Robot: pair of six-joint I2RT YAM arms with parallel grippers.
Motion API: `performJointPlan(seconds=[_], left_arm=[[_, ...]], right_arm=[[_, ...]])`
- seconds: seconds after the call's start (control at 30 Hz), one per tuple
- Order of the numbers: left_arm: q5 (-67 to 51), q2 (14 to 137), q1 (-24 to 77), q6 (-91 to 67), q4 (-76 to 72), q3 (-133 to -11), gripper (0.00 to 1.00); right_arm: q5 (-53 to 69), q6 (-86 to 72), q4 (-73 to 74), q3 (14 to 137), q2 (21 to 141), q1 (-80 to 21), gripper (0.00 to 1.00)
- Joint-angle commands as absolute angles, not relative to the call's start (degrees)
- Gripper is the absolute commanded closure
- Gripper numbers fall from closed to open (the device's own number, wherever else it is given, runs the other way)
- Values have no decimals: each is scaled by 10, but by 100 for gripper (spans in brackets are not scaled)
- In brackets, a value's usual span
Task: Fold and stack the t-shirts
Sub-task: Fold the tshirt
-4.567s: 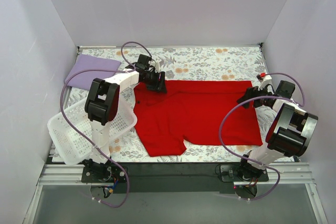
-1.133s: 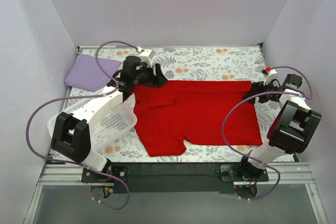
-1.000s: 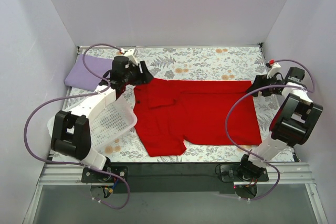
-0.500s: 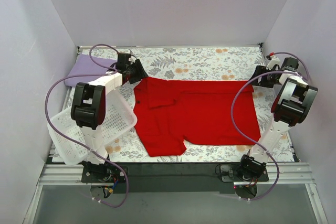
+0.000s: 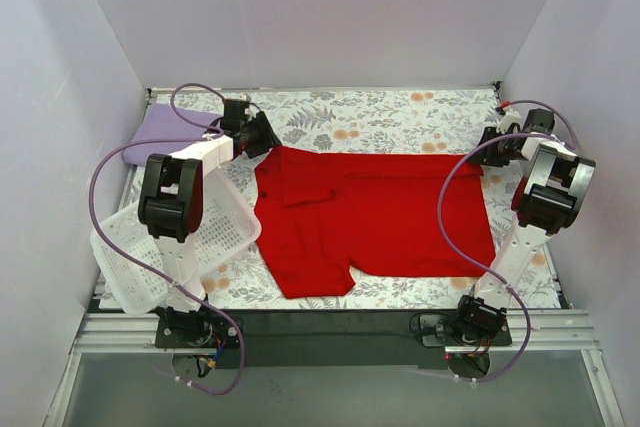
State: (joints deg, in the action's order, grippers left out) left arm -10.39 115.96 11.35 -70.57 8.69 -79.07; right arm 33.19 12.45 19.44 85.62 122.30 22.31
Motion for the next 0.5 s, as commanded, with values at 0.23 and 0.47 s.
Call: performJointPlan(seconds=[0.23,0.47], left_arm=[[-101,1196,110,-731,105,-860,60],[-121,1221,115,-744,117,-878,62]], right_arm=[[302,126,203,866,1229,219,85],[309,125,203,867,1232,219,86]])
